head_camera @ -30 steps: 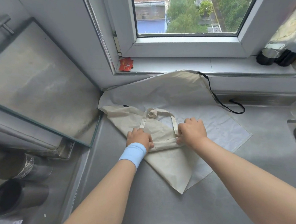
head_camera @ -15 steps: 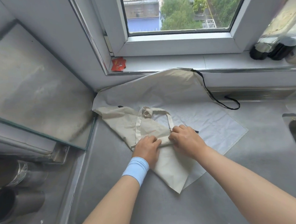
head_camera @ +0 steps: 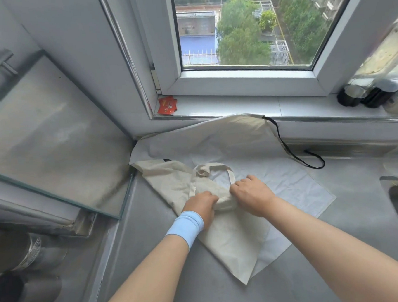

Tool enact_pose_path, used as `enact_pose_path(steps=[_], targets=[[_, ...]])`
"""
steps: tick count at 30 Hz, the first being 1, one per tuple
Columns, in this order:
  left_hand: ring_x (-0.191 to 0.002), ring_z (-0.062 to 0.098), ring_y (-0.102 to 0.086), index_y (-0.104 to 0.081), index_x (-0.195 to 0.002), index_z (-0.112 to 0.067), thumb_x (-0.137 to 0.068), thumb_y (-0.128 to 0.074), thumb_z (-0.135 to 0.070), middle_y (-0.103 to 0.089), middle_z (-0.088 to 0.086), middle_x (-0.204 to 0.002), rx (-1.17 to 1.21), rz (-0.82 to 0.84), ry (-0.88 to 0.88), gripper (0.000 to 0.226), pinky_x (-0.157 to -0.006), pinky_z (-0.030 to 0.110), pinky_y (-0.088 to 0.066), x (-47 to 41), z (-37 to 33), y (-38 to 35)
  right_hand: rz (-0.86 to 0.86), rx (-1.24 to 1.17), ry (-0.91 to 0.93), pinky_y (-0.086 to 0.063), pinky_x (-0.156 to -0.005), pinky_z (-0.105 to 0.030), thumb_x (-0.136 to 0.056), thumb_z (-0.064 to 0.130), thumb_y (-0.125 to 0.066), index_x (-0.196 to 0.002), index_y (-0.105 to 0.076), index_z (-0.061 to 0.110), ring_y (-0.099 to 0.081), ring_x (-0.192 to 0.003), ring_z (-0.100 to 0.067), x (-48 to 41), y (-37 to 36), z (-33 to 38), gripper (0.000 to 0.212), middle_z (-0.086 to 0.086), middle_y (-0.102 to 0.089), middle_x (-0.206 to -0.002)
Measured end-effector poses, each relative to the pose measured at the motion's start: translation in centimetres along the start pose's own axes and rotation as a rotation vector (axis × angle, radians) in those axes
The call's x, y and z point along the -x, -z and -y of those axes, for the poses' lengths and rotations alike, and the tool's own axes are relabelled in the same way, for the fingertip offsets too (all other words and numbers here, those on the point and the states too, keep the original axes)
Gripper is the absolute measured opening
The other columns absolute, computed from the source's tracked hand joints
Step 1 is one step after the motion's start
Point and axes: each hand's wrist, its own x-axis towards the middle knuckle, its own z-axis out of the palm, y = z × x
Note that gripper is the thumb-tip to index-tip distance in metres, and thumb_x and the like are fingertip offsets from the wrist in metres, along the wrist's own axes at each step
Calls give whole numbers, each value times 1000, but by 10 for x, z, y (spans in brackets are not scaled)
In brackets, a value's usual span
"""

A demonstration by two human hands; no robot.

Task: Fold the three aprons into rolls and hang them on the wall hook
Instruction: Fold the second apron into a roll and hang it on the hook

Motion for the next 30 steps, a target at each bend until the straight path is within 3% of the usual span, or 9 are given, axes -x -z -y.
enact_pose_path(steps=[3, 8, 14, 16, 19, 22, 25, 28, 30], targets=[[-101, 30, -59, -59, -109, -21, -86, -48, -15, -64, 5, -110, 133, 86, 61, 26, -84, 35, -48, -11, 7, 29, 89, -206, -42, -38, -81, -36, -91, 27, -46, -106, -57, 17, -59, -98, -28, -8, 24, -7, 21, -4, -65, -105], [-89, 24, -60, -61, -102, -23, -83, -55, -20, -67, 1, -106, 338, 233, 69, 21, -79, 30, -48, -19, 9, 85, 224, -339, -50, -33, -96, -40, -95, 45, -51, -96, -57, 27, -56, -96, -23, -15, 85, -25, 19, 1, -66, -97], [-64, 22, -65, -64, -95, -20, -75, -60, -7, -67, 3, -83, 716, 421, 143, 24, -61, 32, -49, -12, -5, 138, 322, -415, -40, -33, -61, -22, -90, 46, -60, -83, -61, 22, -58, -70, -18, -6, 163, -51, 25, 3, -64, -80], [-63, 23, -66, -62, -91, -17, -82, -59, -1, -64, 3, -79, 810, 456, 131, 19, -56, 29, -48, -6, -11, 157, 193, -334, -18, -36, -79, -27, -86, 51, -63, -89, -64, 24, -58, -81, -16, -7, 169, -57, 27, 7, -64, -84], [-57, 19, -62, -59, -90, -16, -87, -58, 1, -56, 8, -77, 964, 369, 146, 17, -50, 26, -44, 2, -18, 176, -280, -152, 16, -28, -109, -43, -83, 48, -66, -111, -66, 32, -55, -113, -21, -9, 165, -66, 33, 5, -65, -112], [-67, 19, -61, -59, -107, -12, -90, -58, -2, -58, 9, -86, 1162, 254, 172, 20, -56, 29, -48, 11, -26, 187, -640, 18, 195, -32, -112, -51, -84, 22, -55, -127, -60, 19, -50, -126, -33, 1, 161, -62, 43, -9, -58, -130], [-74, 20, -59, -59, -116, -10, -90, -60, -7, -59, 9, -92, 1285, 233, 122, 27, -61, 31, -48, 22, -39, 195, -685, 151, 173, -25, -115, -56, -80, 21, -51, -138, -48, 9, -37, -138, -39, 15, 157, -53, 60, -18, -46, -144], [-77, 18, -60, -58, -116, -10, -92, -55, -5, -61, 3, -93, 1353, 242, 34, 25, -65, 33, -49, 34, -59, 199, -789, 230, 27, -24, -114, -60, -90, 27, -53, -132, -51, 5, -40, -136, -40, 21, 156, -49, 47, -19, -51, -140], [-81, 19, -63, -54, -116, -7, -92, -55, -4, -59, 3, -96, 1401, 232, 14, 24, -66, 33, -52, 42, -70, 198, -906, 255, 11, -29, -111, -60, -96, 16, -44, -119, -60, 7, -50, -128, -38, 24, 161, -48, 30, -16, -60, -129]])
